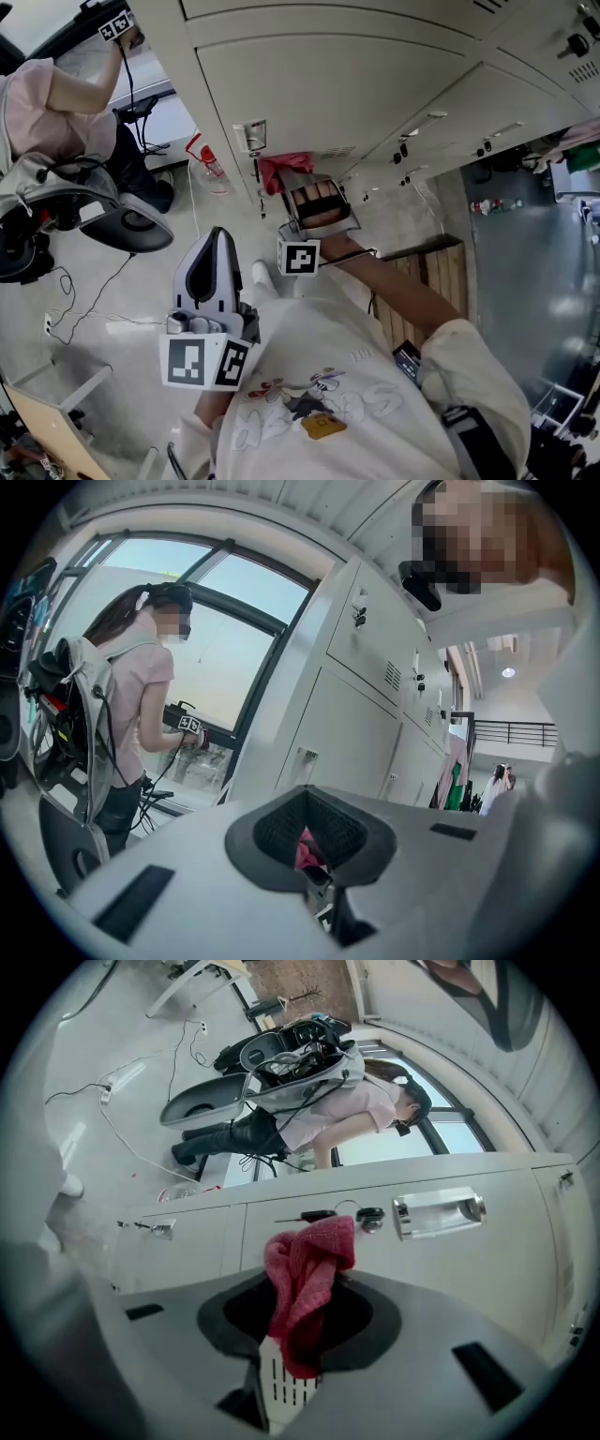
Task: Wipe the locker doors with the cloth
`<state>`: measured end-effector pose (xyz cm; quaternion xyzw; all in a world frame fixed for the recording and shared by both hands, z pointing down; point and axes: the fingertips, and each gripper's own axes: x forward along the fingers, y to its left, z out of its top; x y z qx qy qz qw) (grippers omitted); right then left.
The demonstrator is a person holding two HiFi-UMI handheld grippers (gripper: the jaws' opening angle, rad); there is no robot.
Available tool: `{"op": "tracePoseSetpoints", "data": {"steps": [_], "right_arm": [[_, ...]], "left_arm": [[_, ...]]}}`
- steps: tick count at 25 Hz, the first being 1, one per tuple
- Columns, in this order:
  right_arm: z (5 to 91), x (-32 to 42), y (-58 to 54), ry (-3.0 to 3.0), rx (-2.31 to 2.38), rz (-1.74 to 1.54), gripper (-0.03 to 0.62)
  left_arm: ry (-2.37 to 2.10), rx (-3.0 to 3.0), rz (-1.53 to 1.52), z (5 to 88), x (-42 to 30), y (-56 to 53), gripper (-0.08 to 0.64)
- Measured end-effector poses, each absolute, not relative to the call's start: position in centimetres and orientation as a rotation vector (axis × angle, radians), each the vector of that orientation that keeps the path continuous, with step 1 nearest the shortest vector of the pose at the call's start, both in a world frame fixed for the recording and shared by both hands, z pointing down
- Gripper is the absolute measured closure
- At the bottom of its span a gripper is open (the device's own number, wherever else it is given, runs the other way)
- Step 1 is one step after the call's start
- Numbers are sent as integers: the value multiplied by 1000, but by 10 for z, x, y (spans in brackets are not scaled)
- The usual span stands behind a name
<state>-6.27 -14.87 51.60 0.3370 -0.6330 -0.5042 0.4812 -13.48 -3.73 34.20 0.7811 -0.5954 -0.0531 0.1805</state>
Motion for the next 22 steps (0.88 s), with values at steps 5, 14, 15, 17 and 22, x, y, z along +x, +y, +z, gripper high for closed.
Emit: {"op": "tracePoseSetpoints", "data": {"steps": [5,14,15,17,22], "right_arm": [[546,-64,-149,-1539,804,-1198,472],[582,-68,-143,-1555,736,-1145,471],[586,-72,-137,-1595,713,-1130,471],[586,-86,-122,-1724,689,-1099,471],[577,-121,-92,-2213,829,-605,471]], "left_arm": [[-1694,2202,-142,341,-140,-36,555],[-1686,2210,-143,341,-141,-33,555],[-1685,2211,-142,341,-141,-32,555],[-1684,2210,-139,341,-142,-32,555],[-1681,2211,-138,342,-143,-32,555]]}}
